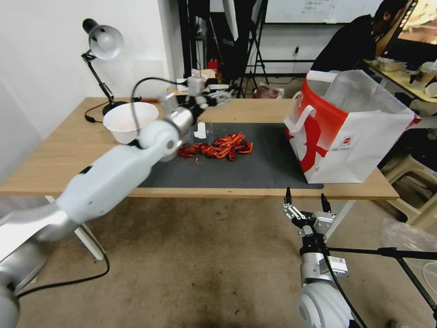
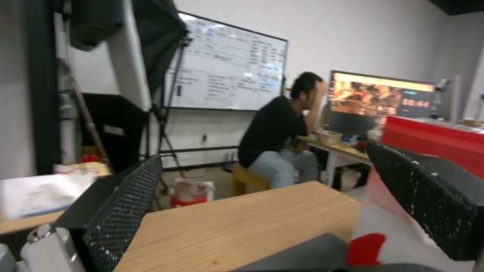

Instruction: Pick up the trash from the table and place it into the takeout bag.

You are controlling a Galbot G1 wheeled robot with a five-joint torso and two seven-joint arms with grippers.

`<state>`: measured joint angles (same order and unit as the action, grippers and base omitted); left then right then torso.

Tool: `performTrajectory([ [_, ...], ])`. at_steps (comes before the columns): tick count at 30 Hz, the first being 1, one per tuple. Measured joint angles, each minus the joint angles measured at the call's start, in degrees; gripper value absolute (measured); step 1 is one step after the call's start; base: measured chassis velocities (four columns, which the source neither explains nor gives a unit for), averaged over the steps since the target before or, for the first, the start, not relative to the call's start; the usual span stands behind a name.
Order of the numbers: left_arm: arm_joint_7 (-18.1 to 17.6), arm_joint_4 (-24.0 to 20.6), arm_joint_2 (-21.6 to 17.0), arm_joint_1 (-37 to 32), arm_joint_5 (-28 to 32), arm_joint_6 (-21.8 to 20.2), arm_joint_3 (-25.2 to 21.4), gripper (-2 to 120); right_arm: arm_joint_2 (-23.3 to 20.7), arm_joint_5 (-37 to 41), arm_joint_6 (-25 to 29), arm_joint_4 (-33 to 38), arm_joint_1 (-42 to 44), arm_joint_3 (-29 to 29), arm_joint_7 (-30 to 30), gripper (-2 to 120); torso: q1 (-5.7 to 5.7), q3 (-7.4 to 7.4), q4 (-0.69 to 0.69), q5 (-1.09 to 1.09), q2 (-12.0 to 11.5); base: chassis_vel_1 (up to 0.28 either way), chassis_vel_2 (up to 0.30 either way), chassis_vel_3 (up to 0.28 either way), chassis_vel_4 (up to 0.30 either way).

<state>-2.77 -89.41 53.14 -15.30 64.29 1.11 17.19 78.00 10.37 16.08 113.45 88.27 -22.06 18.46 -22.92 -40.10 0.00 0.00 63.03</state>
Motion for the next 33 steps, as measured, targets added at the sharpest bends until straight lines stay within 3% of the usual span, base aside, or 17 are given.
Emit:
performTrajectory([
  [3, -0.33, -3.59, -2.18, -8.01, -3.78, -0.22, -6.43, 100, 0.06, -0.13, 0.0, -0.06, -0.05, 0.16, -0.16, 100, 0.0, 0.0, 0.01, -0.01, 0.0, 0.0, 0.0, 0.0, 0.0],
  [17, 0.06, -13.99, -6.61, -32.29, -13.63, 1.08, -23.97, 100, -0.28, -0.21, -0.09, -0.49, -0.47, 0.97, -0.42, 100, 0.01, 0.0, 0.02, -0.01, 0.0, 0.0, 0.0, 0.0, 0.0],
  [24, 0.93, -16.01, -4.48, -44.73, -19.83, 4.44, -32.96, 100, -0.48, -0.21, -0.08, -0.57, -0.36, 0.94, -0.48, 100, 0.01, 0.0, 0.02, -0.01, 0.0, 0.0, 0.0, 0.0, 0.0],
  [33, 1.8, -18.9, -0.76, -55.49, -25.45, 6.69, -38.92, 100, -0.4, -0.22, -0.1, -0.14, -0.19, 0.61, -0.6, 100, 0.01, 0.0, 0.01, 0.0, -0.01, 0.0, 0.0, 0.0, 0.0],
])
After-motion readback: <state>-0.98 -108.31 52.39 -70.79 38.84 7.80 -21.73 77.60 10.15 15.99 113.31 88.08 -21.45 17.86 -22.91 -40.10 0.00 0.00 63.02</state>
